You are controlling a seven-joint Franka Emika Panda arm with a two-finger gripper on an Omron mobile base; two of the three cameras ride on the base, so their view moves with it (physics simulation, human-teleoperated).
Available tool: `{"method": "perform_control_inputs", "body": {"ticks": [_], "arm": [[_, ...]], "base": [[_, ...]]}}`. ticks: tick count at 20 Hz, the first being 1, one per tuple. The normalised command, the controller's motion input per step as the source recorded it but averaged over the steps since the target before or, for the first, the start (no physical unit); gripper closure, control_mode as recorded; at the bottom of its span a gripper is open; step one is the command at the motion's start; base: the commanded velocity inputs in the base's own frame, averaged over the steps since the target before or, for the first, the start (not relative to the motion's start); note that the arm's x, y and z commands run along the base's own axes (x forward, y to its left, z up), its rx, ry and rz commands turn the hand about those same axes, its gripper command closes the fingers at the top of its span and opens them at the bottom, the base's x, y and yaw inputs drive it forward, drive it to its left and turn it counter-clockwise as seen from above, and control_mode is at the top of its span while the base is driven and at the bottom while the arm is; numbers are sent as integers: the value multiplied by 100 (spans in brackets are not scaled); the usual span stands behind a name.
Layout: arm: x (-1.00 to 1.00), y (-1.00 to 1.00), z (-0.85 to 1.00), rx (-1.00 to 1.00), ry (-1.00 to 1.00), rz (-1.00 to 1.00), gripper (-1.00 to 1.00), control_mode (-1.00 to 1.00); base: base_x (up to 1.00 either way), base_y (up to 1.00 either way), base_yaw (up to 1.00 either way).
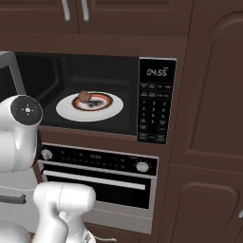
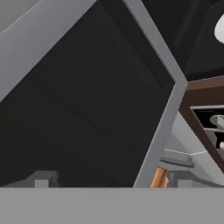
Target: Retrieve the reheated potato from the microwave, then place the potato, cheese, and condiment on the cutting board.
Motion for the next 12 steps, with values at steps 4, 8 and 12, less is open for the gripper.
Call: {"method": "perform_control_inputs", "body": {"ticks": [4,8,12], "arm": [[32,-45,0,-18,-5,-25,-100,-100],[34,-43,-2,-18,-12,-23,-100,-100],[44,-40,-10,-12,-23,-7,-100,-100]], "base": [[0,0,0],[0,0,0],[0,0,0]]}}
